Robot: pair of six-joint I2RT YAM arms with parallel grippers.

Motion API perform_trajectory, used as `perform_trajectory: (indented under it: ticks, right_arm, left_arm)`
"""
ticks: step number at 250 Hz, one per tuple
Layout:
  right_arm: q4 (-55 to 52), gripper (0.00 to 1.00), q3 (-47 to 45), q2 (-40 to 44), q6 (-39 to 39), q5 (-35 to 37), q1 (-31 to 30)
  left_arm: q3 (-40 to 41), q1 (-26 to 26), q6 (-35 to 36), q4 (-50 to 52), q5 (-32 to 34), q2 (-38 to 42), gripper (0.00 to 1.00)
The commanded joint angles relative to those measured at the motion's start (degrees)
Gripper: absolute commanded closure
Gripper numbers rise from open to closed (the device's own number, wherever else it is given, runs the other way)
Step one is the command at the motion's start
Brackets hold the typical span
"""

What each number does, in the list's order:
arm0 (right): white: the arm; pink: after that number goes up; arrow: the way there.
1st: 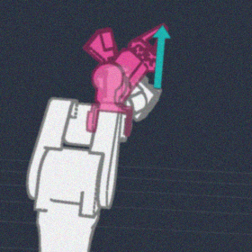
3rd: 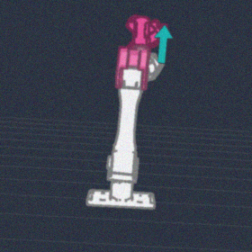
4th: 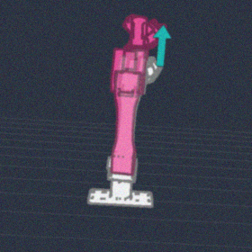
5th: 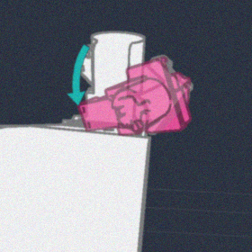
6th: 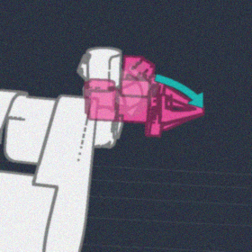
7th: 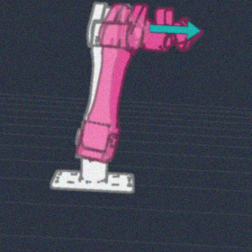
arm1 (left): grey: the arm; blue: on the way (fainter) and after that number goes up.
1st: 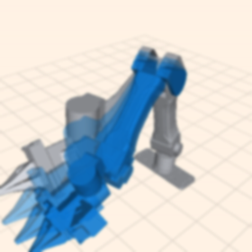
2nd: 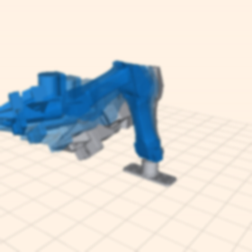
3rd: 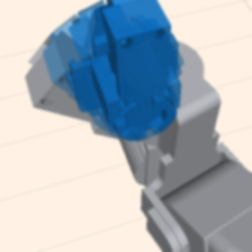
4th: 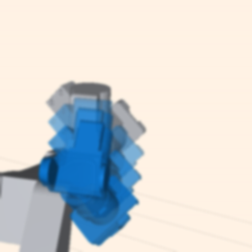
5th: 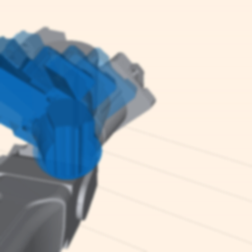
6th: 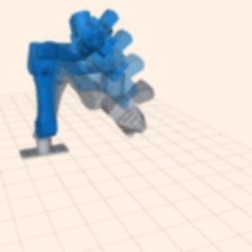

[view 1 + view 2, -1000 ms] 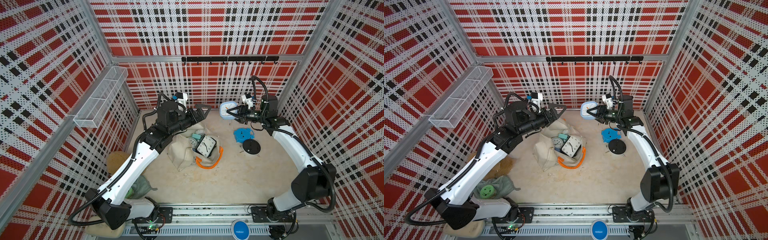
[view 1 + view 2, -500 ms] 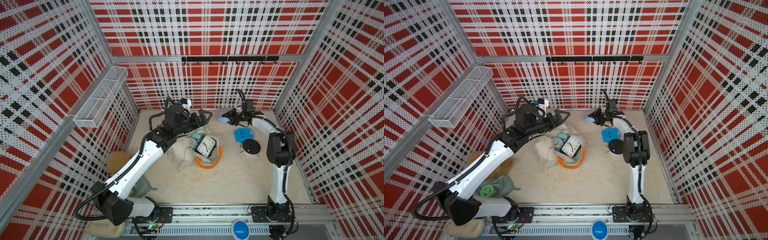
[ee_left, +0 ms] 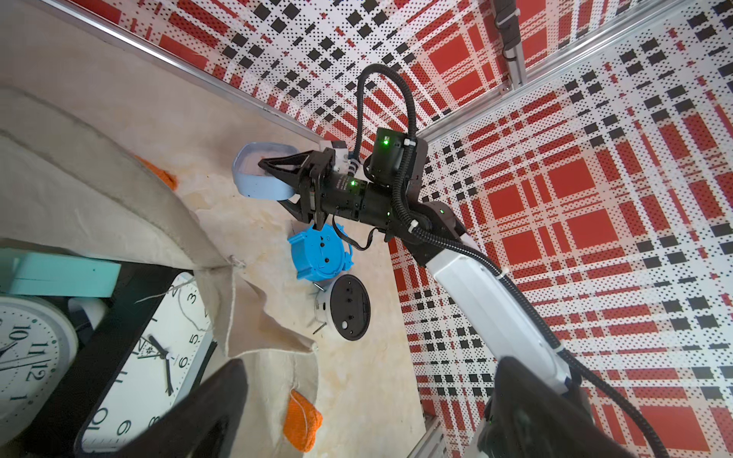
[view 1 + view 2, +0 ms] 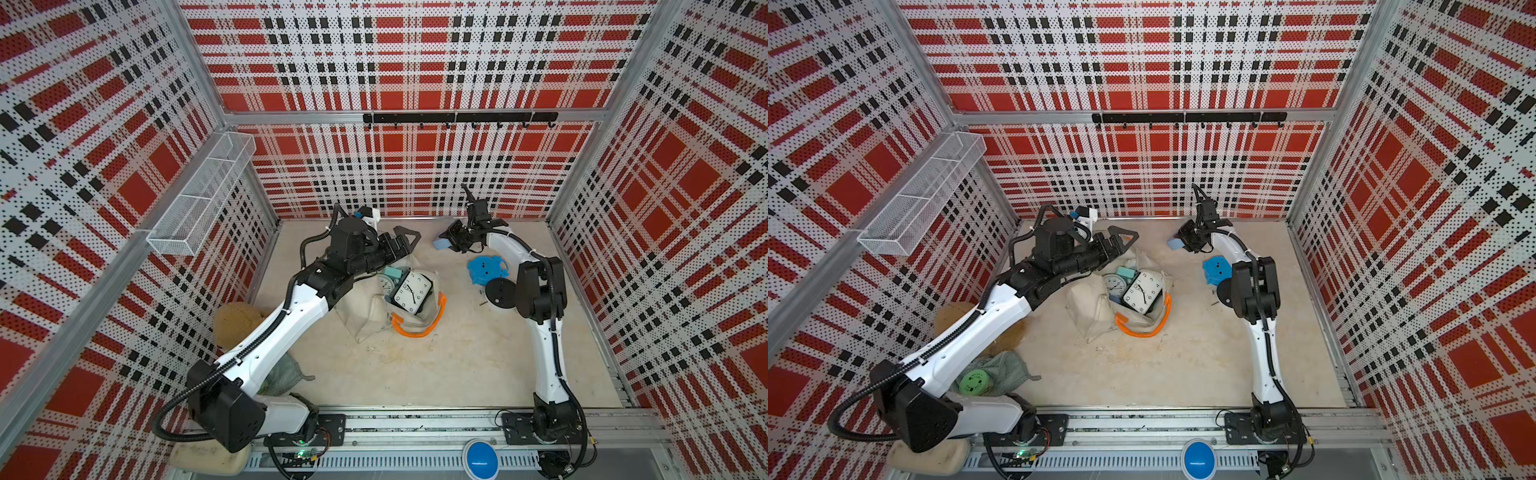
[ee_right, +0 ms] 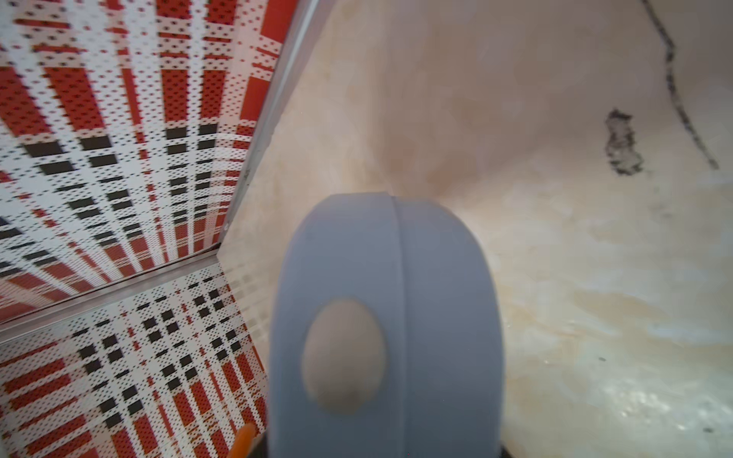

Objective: Take the alarm clock out of the canvas bag
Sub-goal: Place the alarm at the center of the board.

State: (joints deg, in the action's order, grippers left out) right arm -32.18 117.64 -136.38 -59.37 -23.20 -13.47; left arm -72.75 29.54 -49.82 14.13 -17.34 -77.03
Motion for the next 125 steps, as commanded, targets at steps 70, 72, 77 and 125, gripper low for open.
perform_trajectory:
  ticks: [70,72,77,125]
  right_arm:
    - [-1.9,0.43,5.3,-2.8,1.8,1.9,0.1]
    - [-1.9,0.43,5.3,-2.8,1.8,1.9,0.1]
    - [-1.9,0.42,5.2,-2.8,1.6,1.9,0.1]
    - [-2.3,0.36,5.5,-2.9,0.4,2.5,0.2]
  left_arm:
    - [0.1,-1.2,-1.3,-2.5,-1.4,1.3,0.01]
    - [0.1,-1.2,-1.3,-2.5,-1.4,1.3,0.01]
    - [0.0,-1.3,-1.3,-2.4,-1.4,1.3,0.01]
    - [-0.3,-1.8,-1.9,-2.1,-1.2,1.7,0.01]
